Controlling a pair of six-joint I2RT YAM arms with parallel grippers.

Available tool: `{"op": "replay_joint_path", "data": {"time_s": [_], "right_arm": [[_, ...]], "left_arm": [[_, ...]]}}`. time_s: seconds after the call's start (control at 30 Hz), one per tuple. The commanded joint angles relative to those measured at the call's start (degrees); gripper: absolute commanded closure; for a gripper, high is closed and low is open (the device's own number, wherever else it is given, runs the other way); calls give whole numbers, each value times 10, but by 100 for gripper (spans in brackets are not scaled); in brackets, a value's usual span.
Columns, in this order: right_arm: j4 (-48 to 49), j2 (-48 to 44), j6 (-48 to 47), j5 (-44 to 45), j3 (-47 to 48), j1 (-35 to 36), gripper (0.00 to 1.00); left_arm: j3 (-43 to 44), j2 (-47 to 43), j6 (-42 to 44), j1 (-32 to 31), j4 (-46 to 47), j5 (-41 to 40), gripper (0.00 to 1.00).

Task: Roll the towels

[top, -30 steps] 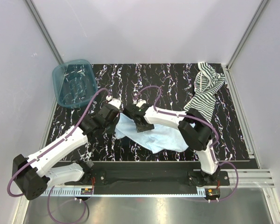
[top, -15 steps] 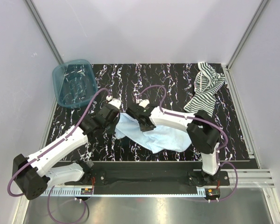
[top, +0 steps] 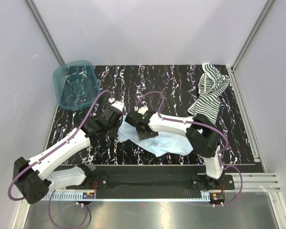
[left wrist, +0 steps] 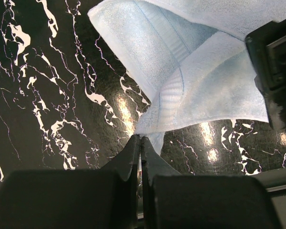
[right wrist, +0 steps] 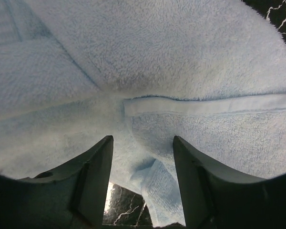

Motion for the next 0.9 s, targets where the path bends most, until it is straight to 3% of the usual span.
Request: {"op": "replay_joint_path", "data": {"time_s": [0.0, 0.17, 0.27, 0.33, 0.47, 0.63, 0.87], "right_arm": [[-6, 28, -6, 22, 22, 0, 39], [-10, 41, -5, 35, 32, -2, 37], [-11, 49, -10, 41, 37, -6, 41], [-13, 52, -9, 47, 38, -5, 46], [-6, 38, -6, 52, 21, -6, 69], [-10, 17, -4, 59, 3, -7, 90], [-61, -85, 9, 92, -9, -7, 100]], "left_arm": [[2, 5, 6, 2, 9, -6, 100], [1, 5, 5, 2, 8, -7, 100], [1, 6, 4, 2, 7, -8, 100], [1, 7, 4, 2, 8, -8, 100], [1, 13, 4, 2, 7, -10, 100], [1, 15, 3, 2, 6, -12, 100], [2, 22, 1, 2, 4, -17, 100]]}}
